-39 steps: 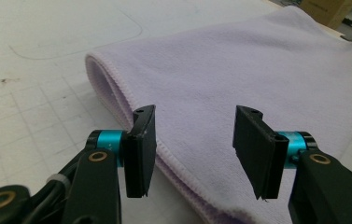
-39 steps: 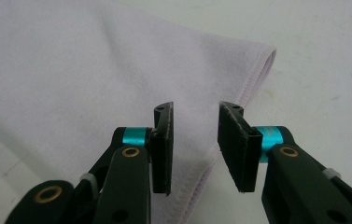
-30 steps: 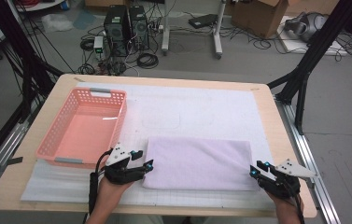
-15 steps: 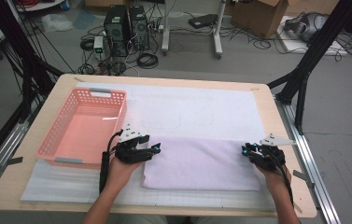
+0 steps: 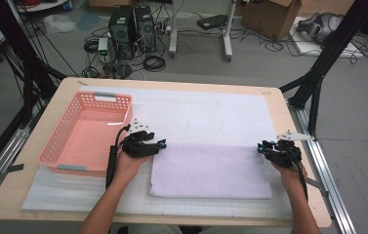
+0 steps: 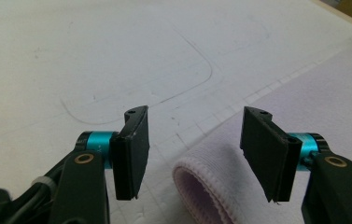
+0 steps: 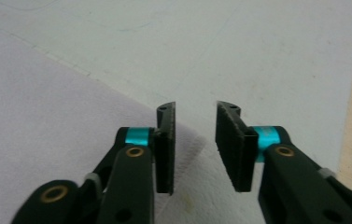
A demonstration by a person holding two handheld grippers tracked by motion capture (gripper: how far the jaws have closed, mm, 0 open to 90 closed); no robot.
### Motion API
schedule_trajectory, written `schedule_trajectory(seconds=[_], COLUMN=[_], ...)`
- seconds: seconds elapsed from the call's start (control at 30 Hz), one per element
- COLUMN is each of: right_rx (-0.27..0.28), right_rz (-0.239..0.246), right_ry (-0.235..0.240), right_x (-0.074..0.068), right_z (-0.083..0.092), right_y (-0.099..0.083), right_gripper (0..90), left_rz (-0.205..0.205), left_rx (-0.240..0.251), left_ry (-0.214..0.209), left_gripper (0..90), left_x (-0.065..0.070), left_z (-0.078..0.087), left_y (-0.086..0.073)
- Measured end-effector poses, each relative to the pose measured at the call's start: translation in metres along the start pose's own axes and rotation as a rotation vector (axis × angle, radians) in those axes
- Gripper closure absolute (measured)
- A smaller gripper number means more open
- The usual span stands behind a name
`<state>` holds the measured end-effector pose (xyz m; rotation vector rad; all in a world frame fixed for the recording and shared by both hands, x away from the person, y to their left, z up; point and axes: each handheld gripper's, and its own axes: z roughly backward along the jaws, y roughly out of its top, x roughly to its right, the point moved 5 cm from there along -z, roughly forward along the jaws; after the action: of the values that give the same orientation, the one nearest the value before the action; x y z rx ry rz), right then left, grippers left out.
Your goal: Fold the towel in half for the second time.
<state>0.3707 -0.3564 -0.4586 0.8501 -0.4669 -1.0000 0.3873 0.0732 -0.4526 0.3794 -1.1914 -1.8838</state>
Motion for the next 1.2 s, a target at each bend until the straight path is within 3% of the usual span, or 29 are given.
schedule_trajectory(seconds=[0.13,0.23,0.33,0.4,0.43,0.5,0.53,0.57,0.6,0.67,0.73,0.83,0.93,1.1,1.2], right_rx=[0.003,-0.044,-0.096,-0.086,-0.083,-0.073,-0.074,-0.073,-0.073,-0.060,-0.023,0.028,0.057,0.084,0.085], right_rz=[-0.043,-0.038,-0.016,-0.040,-0.044,-0.040,-0.045,-0.050,-0.049,-0.029,-0.042,-0.045,-0.020,-0.033,-0.016], right_ry=[0.024,0.033,0.026,0.058,0.085,0.095,0.097,0.097,0.095,0.072,0.060,0.035,0.001,-0.016,-0.032], right_x=[0.003,0.002,0.002,0.002,0.000,-0.002,-0.003,-0.002,-0.002,-0.002,0.001,0.010,0.015,0.023,0.024], right_z=[-0.004,-0.010,-0.018,-0.020,-0.019,-0.017,-0.016,-0.016,-0.015,-0.014,-0.011,-0.011,-0.017,-0.025,-0.027], right_y=[-0.001,-0.004,-0.010,-0.011,-0.012,-0.013,-0.013,-0.013,-0.012,-0.010,-0.005,0.008,0.023,0.045,0.059], right_gripper=[50.2,47.6,49.7,61.8,68.3,78.2,81.2,82.5,83.3,84.0,84.2,84.2,84.2,84.2,84.1], left_rz=[-0.003,0.005,0.013,-0.002,0.004,0.019,0.003,-0.010,-0.018,-0.001,0.019,-0.020,-0.003,0.015,0.058], left_rx=[-0.025,-0.063,-0.114,-0.115,-0.113,-0.120,-0.122,-0.120,-0.115,-0.059,-0.014,0.026,0.053,0.102,0.098], left_ry=[0.020,0.003,-0.009,-0.016,-0.037,-0.095,-0.092,-0.076,-0.061,-0.025,-0.016,0.015,0.047,0.061,0.043], left_gripper=[39.2,38.4,40.4,42.3,46.2,66.6,76.6,79.8,81.2,81.8,81.8,81.8,81.8,81.8,81.7], left_x=[-0.002,-0.002,-0.001,-0.001,-0.001,0.002,0.002,0.003,0.003,0.000,-0.003,-0.004,-0.010,-0.023,-0.030], left_z=[-0.010,-0.017,-0.024,-0.026,-0.026,-0.025,-0.024,-0.023,-0.023,-0.018,-0.017,-0.022,-0.029,-0.036,-0.038], left_y=[-0.004,-0.009,-0.016,-0.017,-0.017,-0.018,-0.017,-0.015,-0.014,-0.006,0.003,0.015,0.025,0.041,0.050])
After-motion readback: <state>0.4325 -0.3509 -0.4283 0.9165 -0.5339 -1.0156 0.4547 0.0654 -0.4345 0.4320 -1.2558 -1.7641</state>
